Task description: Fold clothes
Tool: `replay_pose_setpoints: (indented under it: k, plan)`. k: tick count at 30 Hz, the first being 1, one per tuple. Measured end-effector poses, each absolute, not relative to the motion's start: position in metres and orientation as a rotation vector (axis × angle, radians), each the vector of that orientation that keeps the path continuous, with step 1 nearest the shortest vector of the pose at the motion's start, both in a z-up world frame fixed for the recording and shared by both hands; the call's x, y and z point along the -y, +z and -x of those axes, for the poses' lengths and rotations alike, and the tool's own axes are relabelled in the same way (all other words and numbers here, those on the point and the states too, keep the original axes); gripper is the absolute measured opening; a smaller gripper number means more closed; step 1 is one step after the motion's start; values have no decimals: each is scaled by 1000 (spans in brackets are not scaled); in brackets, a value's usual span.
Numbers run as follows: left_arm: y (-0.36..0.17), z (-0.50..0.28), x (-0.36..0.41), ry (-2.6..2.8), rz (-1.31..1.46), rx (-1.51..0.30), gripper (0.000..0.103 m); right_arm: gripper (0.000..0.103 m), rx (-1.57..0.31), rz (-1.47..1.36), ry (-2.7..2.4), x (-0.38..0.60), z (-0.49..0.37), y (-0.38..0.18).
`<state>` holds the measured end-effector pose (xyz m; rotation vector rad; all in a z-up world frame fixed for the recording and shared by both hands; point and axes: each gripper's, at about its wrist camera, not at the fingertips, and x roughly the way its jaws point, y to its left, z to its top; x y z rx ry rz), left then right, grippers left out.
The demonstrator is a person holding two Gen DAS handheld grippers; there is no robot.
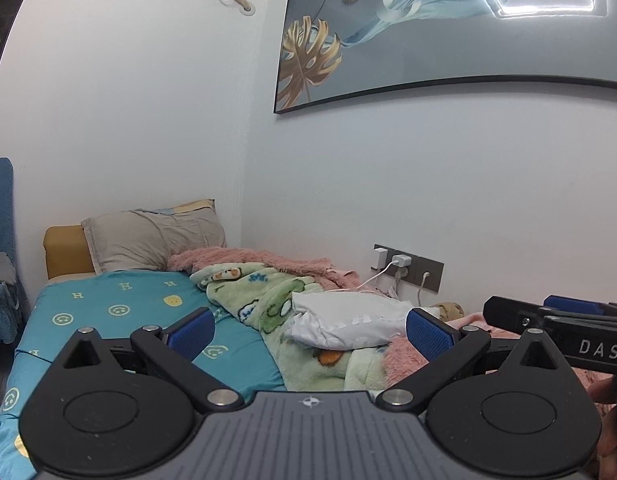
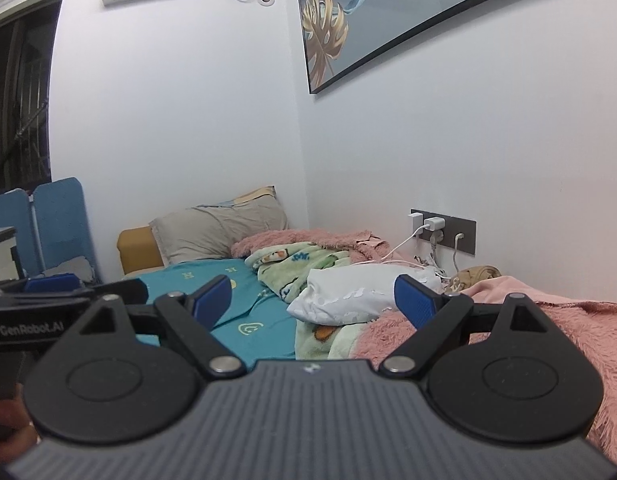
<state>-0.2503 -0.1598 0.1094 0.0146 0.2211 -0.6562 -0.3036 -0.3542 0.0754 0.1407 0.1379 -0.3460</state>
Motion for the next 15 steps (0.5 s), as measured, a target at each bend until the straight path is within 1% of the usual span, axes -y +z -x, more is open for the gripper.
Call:
replay_pose_setpoints:
  k: [15]
  plan:
    - [114, 251, 152, -643, -1, -221, 103, 90, -168, -126, -375, 359, 306, 72]
